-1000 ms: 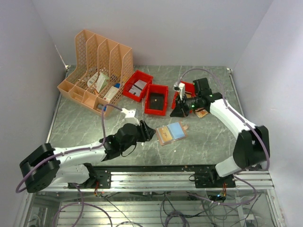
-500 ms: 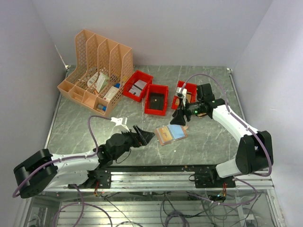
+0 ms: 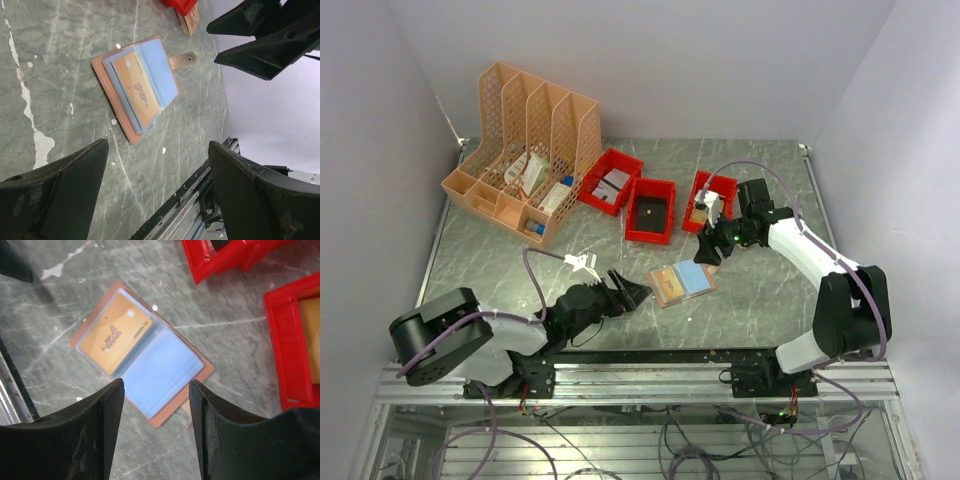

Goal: Put the credit cards into the card holder
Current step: Insert the credit card into the card holder.

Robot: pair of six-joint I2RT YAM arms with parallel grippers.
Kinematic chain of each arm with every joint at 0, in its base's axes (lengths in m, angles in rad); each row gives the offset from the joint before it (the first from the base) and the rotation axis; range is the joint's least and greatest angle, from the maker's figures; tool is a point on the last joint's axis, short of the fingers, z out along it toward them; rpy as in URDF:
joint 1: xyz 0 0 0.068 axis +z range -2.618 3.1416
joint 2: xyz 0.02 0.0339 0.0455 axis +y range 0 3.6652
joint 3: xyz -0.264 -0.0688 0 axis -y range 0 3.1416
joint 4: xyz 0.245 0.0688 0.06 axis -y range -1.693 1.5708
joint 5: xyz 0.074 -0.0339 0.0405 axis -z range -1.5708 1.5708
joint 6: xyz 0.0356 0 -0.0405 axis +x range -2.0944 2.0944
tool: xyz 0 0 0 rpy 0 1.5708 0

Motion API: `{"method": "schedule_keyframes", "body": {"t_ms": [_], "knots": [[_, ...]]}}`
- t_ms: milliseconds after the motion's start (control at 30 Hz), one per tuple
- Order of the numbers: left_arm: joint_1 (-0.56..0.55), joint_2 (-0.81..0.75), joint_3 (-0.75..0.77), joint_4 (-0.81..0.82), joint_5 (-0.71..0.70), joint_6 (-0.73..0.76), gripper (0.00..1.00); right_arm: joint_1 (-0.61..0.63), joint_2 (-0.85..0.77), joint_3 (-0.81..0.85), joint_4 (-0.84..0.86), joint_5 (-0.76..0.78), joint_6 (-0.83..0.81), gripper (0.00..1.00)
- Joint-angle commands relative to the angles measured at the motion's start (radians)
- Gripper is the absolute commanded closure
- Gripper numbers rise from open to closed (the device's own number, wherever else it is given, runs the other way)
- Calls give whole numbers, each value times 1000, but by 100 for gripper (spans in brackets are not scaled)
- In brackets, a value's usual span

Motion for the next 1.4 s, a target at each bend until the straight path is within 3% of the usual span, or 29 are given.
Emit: {"method": "schedule_keyframes", "body": {"t_ms": [0, 233, 433, 1000, 1367], "knots": [[6, 69, 23, 129, 19, -13, 8, -4, 31, 33, -22, 102, -12, 48], [6, 182, 43, 172, 31, -39, 13, -3, 88, 44, -29, 184, 10, 64], [6, 213, 101, 81, 23, -59, 13, 1, 156, 60, -57, 199, 10, 72], [5, 335, 204, -48, -16, -143, 12, 11, 335, 88, -123, 318, 18, 80], [5, 477, 213, 79, -5, -194, 18, 13, 352, 97, -139, 301, 13, 81]]}}
